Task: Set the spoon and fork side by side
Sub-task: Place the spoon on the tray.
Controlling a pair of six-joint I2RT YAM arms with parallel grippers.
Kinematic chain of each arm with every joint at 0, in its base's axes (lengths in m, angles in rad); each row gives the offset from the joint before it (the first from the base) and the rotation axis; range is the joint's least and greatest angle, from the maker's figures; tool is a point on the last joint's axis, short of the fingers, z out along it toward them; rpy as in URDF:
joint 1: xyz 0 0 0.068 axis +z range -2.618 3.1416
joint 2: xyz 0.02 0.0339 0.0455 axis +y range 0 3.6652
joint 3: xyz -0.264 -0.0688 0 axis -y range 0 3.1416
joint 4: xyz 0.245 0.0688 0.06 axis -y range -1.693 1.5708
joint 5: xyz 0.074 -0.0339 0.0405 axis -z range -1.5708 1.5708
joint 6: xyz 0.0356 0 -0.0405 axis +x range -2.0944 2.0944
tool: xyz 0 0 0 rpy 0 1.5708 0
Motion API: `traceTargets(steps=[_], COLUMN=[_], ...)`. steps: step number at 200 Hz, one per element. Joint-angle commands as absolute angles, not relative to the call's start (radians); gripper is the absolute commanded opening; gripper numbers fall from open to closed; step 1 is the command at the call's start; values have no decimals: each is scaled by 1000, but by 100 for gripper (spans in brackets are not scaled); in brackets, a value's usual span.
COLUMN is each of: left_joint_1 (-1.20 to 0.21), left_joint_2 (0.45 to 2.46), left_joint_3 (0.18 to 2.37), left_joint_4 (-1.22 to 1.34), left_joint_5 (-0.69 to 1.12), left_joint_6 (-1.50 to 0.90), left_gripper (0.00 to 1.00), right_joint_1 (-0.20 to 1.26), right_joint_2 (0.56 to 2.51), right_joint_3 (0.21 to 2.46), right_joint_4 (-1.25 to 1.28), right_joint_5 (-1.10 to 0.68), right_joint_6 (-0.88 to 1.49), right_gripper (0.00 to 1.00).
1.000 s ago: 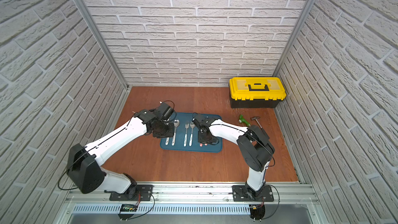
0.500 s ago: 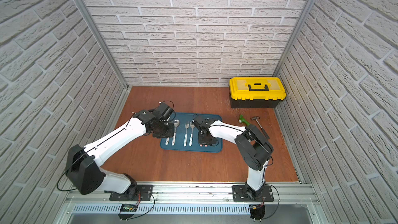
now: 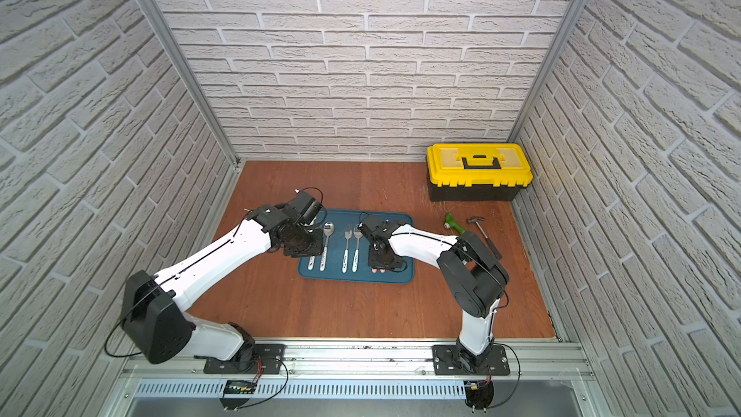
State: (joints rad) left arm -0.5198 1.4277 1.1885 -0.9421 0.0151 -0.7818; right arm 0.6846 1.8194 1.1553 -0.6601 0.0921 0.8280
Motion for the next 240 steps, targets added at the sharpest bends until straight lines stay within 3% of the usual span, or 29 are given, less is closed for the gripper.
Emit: traceTargets(steps=[1,148,240], left_joint_1=[-512,-513,-517], left_joint_2=[1401,1404,1402], left_joint_3=[1180,1186,1188], left_joint_4=[-945,-951,-945], left_joint_5=[12,12,12], left_joint_6=[-777,-776,-779], left_gripper=[45,45,45], right_joint_1=[694,696,698], right_joint_2=[1827,1818,1638], right_joint_3=[1131,1127,1160], right_joint_4=[-634,-635,-737], right_joint_5=[82,79,156], right_joint_6=[839,834,813], right_gripper=[24,28,29])
